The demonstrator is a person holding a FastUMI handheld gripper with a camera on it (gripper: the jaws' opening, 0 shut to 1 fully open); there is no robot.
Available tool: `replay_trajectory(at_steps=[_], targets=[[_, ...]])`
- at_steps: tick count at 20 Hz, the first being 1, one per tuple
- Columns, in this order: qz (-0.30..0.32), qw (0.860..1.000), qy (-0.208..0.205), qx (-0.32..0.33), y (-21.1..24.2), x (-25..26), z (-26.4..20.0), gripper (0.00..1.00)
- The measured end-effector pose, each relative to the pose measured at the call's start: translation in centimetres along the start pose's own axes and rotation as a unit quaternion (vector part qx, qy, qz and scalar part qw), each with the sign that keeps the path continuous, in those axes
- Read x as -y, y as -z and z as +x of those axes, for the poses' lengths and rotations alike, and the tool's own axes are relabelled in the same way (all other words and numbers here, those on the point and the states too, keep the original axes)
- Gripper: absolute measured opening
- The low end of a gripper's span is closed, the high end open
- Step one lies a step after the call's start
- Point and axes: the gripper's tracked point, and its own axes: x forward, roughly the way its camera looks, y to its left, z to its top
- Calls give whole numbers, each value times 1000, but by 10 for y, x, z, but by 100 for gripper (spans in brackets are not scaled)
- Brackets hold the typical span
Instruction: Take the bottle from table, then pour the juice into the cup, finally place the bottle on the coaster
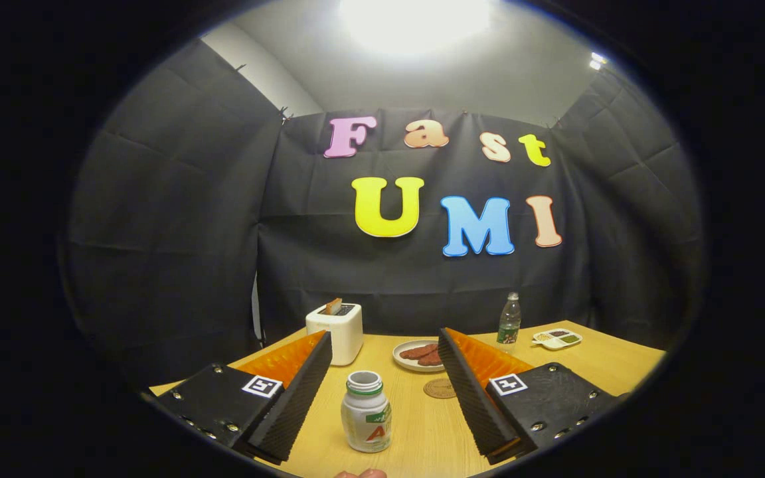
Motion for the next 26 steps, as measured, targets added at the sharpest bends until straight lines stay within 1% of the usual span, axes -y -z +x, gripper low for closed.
replay_trajectory(at_steps=[3, 10, 12, 16, 19, 22, 26], targets=[[-2, 1000, 14, -12, 22, -3, 6, 98], [-6, 998, 11, -56, 73, -16, 21, 98], [1, 998, 13, -69, 87, -16, 25, 98], [-9, 995, 22, -99, 113, -15, 30, 98], [-2, 994, 23, -111, 128, -16, 35, 98], [11, 991, 16, -134, 146, -20, 39, 98], [27, 986, 15, -163, 165, -20, 35, 98]])
